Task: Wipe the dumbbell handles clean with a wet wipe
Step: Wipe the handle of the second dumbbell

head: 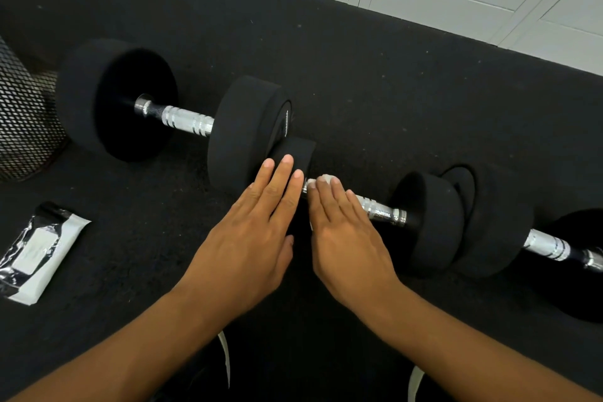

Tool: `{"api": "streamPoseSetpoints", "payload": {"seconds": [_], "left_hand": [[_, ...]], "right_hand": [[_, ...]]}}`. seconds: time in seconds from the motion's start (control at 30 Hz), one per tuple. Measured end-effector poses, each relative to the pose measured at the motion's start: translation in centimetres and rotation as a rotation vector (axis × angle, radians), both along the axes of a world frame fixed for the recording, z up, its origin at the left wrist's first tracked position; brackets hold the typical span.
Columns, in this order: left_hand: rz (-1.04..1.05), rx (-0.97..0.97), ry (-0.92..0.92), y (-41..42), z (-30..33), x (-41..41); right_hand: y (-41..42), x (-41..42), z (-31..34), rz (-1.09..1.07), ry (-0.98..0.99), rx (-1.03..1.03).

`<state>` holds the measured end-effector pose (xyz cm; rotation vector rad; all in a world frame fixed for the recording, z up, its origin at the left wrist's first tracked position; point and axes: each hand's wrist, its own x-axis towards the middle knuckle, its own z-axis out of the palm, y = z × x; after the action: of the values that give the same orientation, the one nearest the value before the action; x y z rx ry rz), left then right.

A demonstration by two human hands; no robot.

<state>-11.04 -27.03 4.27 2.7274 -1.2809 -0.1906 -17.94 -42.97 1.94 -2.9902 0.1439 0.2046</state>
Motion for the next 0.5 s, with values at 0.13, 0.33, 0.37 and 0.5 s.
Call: {"api": "streamPoseSetpoints", "payload": {"seconds": [0.13, 0.33, 0.37, 0.5], "left_hand": [[0.018, -0.001, -0.037, -0.4, 0.0, -0.2], [0.006, 0.011, -0.092, -0.9, 0.3, 0.1], [0.005, 0.007, -0.087, -0.8, 0.2, 0.1], [0.0, 0.03, -0.097, -0.7, -0.3, 0.3]], "right_hand": [[-0.3, 1.8, 0.1, 0.013, 0.074, 0.044], [-0.4, 0.6, 0.5, 0.011, 0.066, 0.089], [-0.1, -0.1, 0.4, 0.003, 0.052, 0.086], [0.0, -0.3, 0.2, -0.022, 0.03, 0.084]]}}
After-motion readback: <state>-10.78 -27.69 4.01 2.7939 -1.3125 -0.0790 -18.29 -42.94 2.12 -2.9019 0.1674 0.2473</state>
